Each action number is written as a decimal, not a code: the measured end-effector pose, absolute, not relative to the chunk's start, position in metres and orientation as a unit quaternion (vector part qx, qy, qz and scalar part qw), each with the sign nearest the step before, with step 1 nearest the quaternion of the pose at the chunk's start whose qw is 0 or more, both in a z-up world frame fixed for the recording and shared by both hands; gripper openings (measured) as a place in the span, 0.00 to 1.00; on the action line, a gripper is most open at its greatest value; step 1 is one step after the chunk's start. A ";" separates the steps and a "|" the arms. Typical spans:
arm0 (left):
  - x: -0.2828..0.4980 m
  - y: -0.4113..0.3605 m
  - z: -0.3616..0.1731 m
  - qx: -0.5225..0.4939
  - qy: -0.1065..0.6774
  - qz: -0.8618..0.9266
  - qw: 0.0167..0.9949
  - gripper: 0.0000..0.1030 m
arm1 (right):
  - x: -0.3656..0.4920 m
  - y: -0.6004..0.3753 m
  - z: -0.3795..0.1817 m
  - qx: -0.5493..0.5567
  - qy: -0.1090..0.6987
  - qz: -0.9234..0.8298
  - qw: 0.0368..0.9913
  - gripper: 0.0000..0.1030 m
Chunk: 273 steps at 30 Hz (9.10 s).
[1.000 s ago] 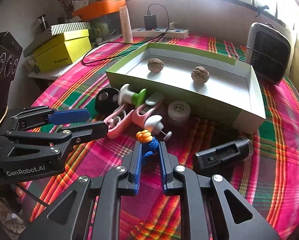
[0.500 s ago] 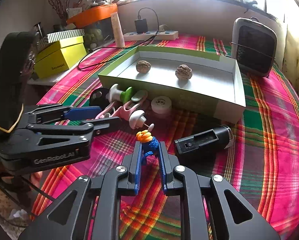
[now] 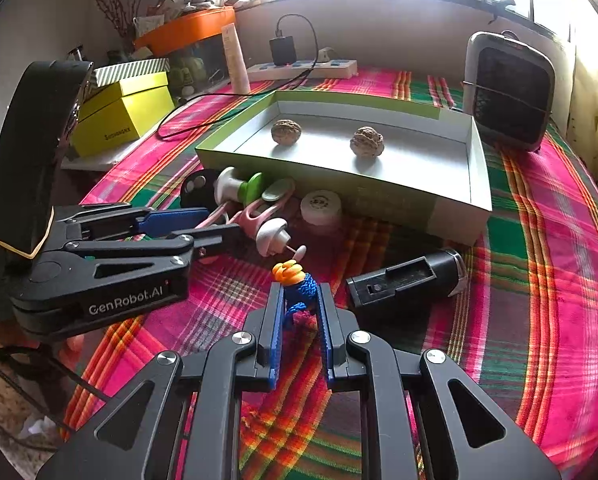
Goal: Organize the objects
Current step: 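Close the left tool on the pink plastic clip while the right tool holds the figure, then carry the pink clip in the left tool into the tray while the right tool carries the figure, then open the left tool to set the pink clip in the tray while the right tool releases the figure, then lift both open tools away from the tray, then move both open tools back toward the objects lying beside the tray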
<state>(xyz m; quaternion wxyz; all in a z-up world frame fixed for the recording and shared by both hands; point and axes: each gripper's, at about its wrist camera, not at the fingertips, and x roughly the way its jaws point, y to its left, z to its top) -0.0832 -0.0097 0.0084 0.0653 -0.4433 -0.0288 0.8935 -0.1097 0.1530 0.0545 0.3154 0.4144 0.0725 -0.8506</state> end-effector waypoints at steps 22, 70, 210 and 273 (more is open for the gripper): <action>-0.071 -0.011 0.009 -0.440 -0.026 0.896 0.061 0.22 | -0.107 0.149 0.055 0.413 0.075 -0.850 0.319 0.16; -0.067 -0.017 0.052 -0.391 -0.026 0.917 0.075 0.22 | -0.123 0.150 0.088 0.381 0.054 -0.867 0.315 0.16; -0.163 -0.002 0.055 -0.400 -0.011 0.914 0.060 0.35 | -0.240 0.162 0.088 0.420 0.016 -0.880 0.221 0.42; -0.077 -0.052 0.024 -0.408 -0.057 0.910 0.045 0.45 | -0.128 0.191 0.076 0.393 0.026 -0.898 0.195 0.42</action>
